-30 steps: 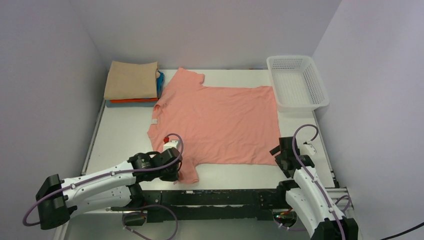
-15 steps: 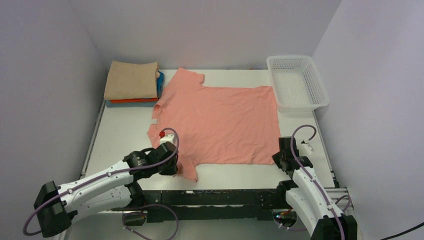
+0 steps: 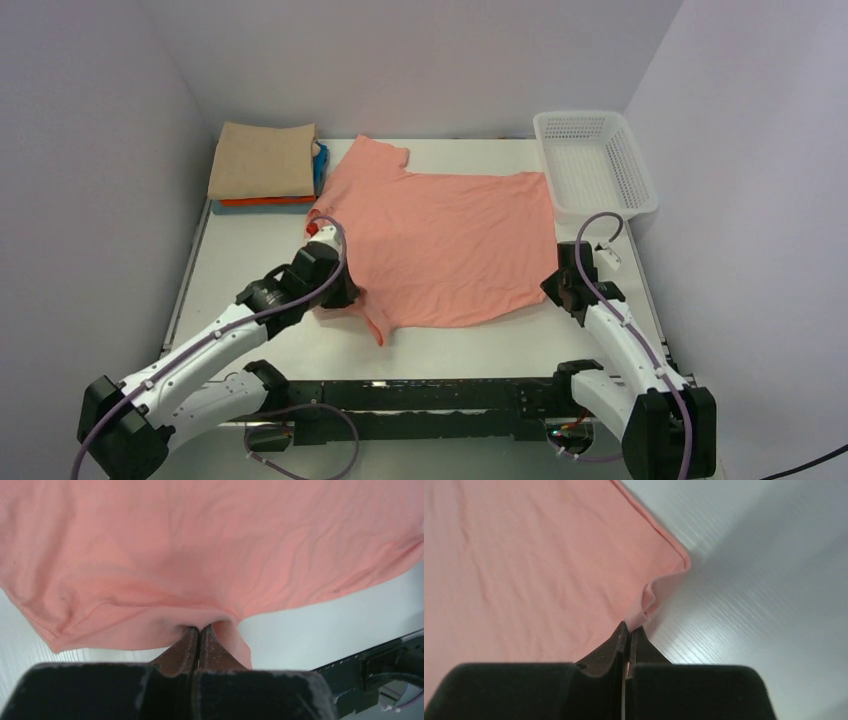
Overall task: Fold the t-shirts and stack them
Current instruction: Fold the flattened tshirt in 1/3 of the way
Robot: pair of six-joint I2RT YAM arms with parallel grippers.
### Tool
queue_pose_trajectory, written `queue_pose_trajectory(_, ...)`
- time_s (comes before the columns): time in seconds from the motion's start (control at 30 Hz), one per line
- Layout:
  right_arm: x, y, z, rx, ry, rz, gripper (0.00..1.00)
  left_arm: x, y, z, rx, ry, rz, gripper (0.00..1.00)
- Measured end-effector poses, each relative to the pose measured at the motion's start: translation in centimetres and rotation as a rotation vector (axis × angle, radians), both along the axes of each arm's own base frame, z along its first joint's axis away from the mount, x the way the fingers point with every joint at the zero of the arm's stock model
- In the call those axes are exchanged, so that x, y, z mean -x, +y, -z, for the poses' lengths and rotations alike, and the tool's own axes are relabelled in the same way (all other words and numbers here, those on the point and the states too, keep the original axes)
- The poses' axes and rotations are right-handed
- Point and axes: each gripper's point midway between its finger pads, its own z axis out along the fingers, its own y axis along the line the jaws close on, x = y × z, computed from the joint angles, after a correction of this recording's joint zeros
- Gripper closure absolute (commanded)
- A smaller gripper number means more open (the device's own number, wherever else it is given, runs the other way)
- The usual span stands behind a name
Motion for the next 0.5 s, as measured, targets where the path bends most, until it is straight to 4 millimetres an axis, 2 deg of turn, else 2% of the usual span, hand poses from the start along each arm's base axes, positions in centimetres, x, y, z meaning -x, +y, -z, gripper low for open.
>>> queue_pose_trajectory(0.2, -3.1, 0.2, -2.1, 0.018, -0.051, -0.029, 1.00, -4.1, 0.4, -1.7, 0.022, -0.037, -0.056, 1.00)
queue_pose_trajectory(0.5, -7.1, -0.5, -4.4, 0.054, -0.100, -0.037, 1.00, -10.4, 1.7, -2.8, 0.017, -0.042, -0.134, 1.00)
